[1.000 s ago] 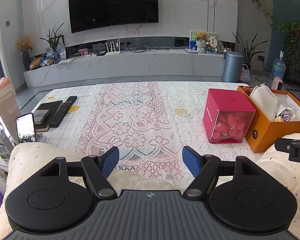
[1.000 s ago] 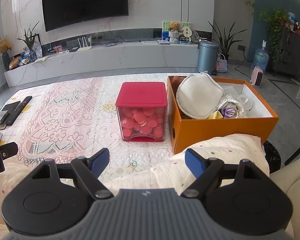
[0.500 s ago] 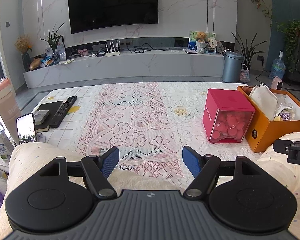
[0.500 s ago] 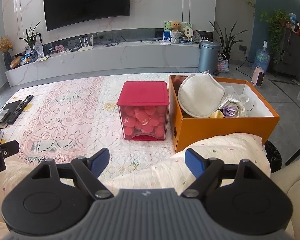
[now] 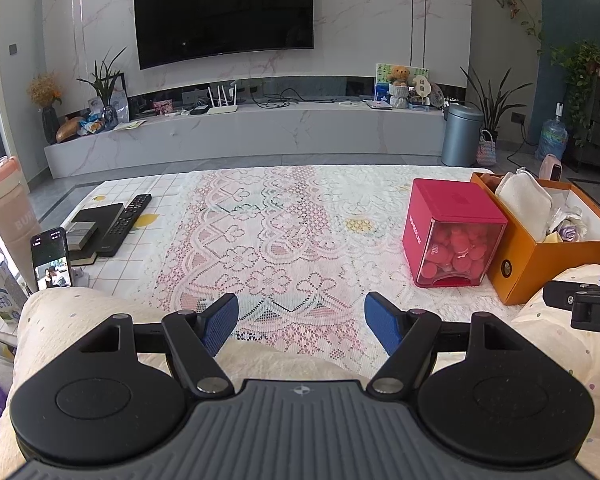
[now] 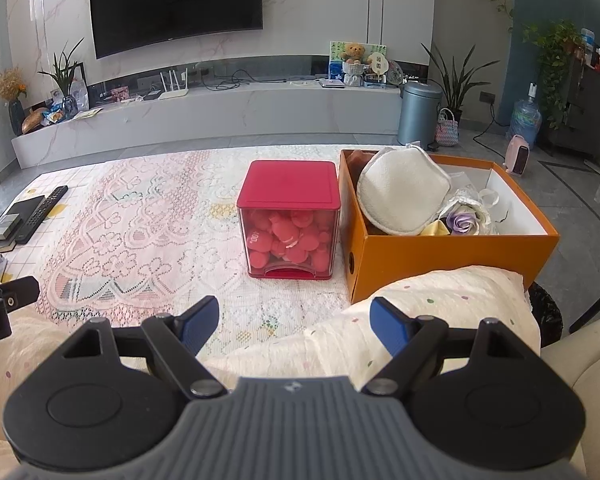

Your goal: Organize soft objects

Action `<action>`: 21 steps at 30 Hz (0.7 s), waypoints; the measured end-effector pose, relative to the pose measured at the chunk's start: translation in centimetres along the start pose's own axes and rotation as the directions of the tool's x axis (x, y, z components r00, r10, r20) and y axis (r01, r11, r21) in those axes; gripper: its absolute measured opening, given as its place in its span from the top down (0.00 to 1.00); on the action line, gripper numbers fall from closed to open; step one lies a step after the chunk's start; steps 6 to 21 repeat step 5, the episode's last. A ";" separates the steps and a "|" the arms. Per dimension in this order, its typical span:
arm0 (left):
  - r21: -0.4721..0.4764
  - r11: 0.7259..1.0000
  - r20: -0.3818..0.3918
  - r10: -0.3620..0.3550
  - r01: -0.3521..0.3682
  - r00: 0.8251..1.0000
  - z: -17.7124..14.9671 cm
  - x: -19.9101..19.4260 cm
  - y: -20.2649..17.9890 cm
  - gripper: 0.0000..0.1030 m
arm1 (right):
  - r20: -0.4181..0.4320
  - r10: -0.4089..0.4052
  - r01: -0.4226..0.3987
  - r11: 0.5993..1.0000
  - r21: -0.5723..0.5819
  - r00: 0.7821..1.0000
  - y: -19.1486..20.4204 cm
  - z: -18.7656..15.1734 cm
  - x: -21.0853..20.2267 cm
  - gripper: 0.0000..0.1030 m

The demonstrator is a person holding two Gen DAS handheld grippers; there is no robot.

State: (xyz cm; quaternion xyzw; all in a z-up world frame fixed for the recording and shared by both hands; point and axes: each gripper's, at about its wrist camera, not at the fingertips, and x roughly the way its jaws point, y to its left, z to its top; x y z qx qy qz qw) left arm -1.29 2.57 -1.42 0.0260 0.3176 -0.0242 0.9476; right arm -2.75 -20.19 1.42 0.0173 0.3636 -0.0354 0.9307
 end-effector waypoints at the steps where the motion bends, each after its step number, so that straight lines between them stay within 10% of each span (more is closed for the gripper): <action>1: -0.001 1.000 0.000 0.001 -0.001 1.000 -0.1 0.0 0.0 0.18 | 0.000 0.000 0.000 1.000 -0.001 1.000 0.0 0.0 0.0 0.21; 21: -0.001 1.000 0.002 0.001 -0.001 1.000 0.0 0.0 0.0 0.18 | -0.002 0.001 -0.001 1.000 -0.002 1.000 0.0 0.0 0.0 0.21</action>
